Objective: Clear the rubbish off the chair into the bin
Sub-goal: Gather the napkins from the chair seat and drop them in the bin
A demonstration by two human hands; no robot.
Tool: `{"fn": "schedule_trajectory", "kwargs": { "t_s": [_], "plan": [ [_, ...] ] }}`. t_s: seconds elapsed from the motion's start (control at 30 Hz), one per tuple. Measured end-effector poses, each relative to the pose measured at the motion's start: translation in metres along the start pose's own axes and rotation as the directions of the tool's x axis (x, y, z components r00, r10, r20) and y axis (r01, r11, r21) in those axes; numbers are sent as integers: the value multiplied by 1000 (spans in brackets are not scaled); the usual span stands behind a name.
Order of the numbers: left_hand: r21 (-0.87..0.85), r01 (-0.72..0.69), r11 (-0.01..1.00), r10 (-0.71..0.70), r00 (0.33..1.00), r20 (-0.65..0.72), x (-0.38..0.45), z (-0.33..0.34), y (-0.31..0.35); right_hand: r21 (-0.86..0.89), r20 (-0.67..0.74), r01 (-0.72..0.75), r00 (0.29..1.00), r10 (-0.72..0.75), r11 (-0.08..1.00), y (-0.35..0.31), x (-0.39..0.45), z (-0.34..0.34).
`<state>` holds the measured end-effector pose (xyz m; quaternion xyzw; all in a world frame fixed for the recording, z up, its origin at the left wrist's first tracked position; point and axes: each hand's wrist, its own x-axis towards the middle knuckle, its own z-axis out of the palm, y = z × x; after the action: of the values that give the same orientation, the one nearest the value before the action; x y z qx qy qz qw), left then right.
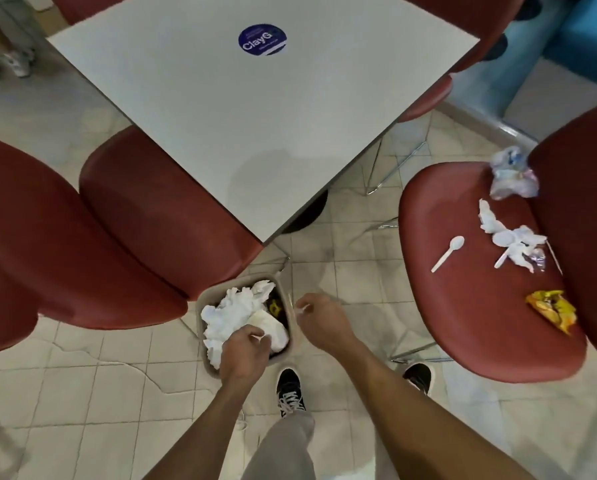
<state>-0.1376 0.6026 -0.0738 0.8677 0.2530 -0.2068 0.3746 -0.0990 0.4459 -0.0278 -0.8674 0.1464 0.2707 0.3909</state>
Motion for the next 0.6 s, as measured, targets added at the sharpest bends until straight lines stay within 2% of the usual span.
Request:
{"fn": "schedule_trajectory", "kwargs": {
  "t_s": [0.13, 0.23, 0.37, 0.6],
  "plan": [
    [74, -70, 995, 67, 997, 36, -3, 26, 52, 69, -123, -23, 992, 31, 997, 33, 2, -57],
    [91, -172, 981, 164, 982, 92, -6, 55, 94, 115, -186, -46, 980, 67, 992, 65, 7, -105],
    [151, -238, 959, 213, 963, 164, -7, 112, 153, 214, -255, -96, 955, 150, 972, 119, 15, -175],
    [173, -375, 911, 321, 907, 274, -11, 225, 269, 257, -330, -156, 913, 238, 954, 223, 32, -292]
  ]
}}
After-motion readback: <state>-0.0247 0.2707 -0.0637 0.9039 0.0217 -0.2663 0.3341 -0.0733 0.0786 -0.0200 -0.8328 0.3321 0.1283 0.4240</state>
